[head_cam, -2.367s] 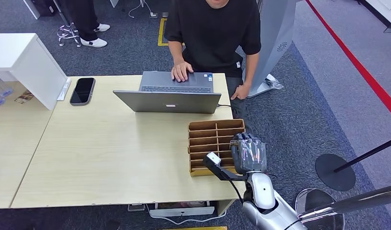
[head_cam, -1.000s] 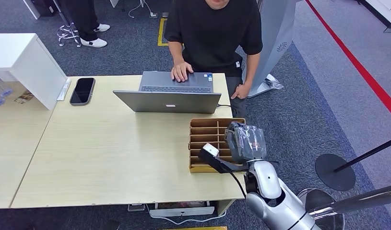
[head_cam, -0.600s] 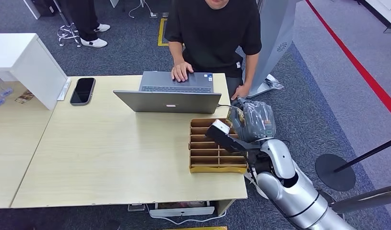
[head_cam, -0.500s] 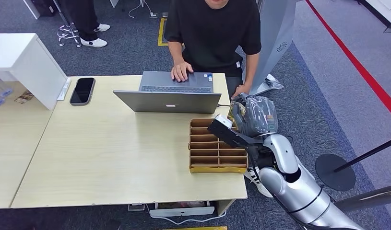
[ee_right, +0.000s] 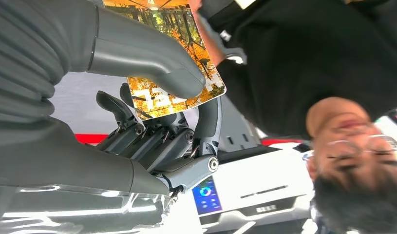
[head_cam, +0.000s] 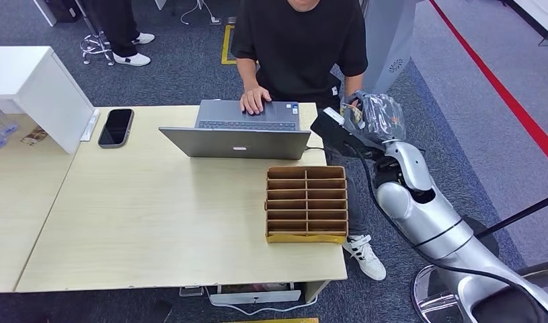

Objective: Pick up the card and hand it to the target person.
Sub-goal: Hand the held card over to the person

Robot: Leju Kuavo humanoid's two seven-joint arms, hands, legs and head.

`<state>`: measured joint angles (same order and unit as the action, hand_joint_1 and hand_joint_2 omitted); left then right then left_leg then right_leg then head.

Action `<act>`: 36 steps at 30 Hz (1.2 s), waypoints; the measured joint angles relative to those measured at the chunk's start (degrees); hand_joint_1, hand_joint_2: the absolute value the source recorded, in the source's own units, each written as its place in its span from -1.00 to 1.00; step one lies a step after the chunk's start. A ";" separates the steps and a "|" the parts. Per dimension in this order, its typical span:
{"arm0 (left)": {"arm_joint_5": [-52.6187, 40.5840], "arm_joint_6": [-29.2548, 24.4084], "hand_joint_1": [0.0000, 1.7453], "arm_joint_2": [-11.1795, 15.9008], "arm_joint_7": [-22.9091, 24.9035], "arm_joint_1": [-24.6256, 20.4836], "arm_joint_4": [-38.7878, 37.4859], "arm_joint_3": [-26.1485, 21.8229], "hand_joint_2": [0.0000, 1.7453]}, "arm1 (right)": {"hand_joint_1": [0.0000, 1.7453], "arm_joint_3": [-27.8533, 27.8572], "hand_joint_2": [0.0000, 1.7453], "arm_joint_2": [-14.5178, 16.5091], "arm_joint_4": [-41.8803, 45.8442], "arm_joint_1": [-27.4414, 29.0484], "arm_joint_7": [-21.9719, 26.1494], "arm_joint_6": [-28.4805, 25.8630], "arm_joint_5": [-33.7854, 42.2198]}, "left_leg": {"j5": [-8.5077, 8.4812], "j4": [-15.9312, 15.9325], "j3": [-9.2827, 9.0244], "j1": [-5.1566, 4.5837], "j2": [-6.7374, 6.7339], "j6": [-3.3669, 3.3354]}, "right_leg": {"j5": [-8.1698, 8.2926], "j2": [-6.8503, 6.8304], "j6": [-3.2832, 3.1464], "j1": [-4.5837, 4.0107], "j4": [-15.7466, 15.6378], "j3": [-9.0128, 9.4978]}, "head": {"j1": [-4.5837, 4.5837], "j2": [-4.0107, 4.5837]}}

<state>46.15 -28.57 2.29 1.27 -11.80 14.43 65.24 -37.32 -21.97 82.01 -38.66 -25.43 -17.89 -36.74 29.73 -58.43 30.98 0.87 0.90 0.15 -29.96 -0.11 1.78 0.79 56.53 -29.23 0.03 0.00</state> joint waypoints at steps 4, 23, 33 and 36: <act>-0.44 0.08 -1.00 -0.10 0.41 -0.31 0.00 0.02 -1.00 | 0.74 -0.25 1.00 0.01 -3.87 -2.13 -0.05 -0.75 0.33 | 0.00 0.00 0.01 0.00 0.00 0.00 | 0.00 0.00 0.00 0.00 0.00 -0.02 | -0.01 0.00; -1.52 0.81 -1.00 -0.79 1.19 -0.89 0.00 0.62 -1.00 | 0.69 -0.34 1.00 0.49 -15.86 -5.78 0.84 -10.13 -0.60 | 0.00 -0.01 0.01 0.00 0.00 0.00 | 0.00 0.00 0.00 0.00 0.00 -0.02 | -0.01 0.00; -1.92 0.99 -1.00 -0.83 1.29 -0.93 0.00 0.87 -1.00 | -0.75 -0.40 1.00 0.52 -17.77 -5.76 -0.30 -9.19 -3.67 | 0.00 -0.01 0.00 0.00 0.00 0.00 | 0.00 0.00 0.00 0.00 0.00 -0.02 | -0.01 0.00; -2.11 1.21 -1.00 -0.83 1.31 -0.94 0.00 0.95 -1.00 | -1.00 -0.60 1.00 0.52 -17.97 -5.72 -0.66 -7.83 -4.33 | 0.00 -0.01 0.00 0.00 0.00 0.00 | 0.00 0.01 0.00 0.00 0.00 -0.02 | -0.01 0.00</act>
<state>44.04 -27.35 1.46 2.58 -12.74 14.43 66.19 -37.92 -21.44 64.05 -44.38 -26.09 -25.72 -41.08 29.73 -58.44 30.98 0.86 0.90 0.15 -29.96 -0.10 1.78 0.79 56.53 -29.26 0.03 0.00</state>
